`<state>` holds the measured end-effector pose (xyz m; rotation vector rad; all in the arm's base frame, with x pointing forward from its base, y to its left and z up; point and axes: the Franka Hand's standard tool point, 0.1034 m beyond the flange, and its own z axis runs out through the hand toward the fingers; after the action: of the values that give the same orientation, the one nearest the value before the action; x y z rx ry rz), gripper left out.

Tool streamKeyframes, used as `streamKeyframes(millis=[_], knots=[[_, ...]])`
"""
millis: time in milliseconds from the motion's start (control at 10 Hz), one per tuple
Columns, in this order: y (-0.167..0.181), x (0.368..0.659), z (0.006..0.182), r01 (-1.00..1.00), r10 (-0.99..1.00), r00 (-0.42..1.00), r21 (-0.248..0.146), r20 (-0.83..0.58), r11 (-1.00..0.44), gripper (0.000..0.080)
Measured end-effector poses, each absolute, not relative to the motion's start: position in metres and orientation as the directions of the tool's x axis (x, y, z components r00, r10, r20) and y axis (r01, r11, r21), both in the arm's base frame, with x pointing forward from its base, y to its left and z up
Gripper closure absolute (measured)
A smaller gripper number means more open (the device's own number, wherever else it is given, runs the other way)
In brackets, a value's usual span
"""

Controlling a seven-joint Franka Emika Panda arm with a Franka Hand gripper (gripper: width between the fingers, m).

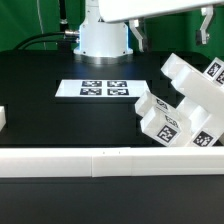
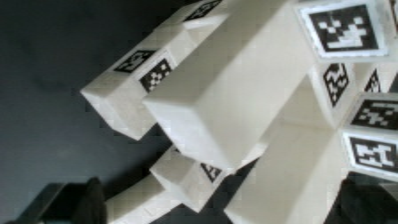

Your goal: Assemble chair

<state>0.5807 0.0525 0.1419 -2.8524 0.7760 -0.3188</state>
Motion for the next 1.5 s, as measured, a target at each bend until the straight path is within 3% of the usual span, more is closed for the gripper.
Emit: streamKeyframes(millis=[1500], knots=[[0.017, 0.567, 0.125, -0.377, -0.405, 0.885, -0.157, 0.228, -0.913, 0.0150]])
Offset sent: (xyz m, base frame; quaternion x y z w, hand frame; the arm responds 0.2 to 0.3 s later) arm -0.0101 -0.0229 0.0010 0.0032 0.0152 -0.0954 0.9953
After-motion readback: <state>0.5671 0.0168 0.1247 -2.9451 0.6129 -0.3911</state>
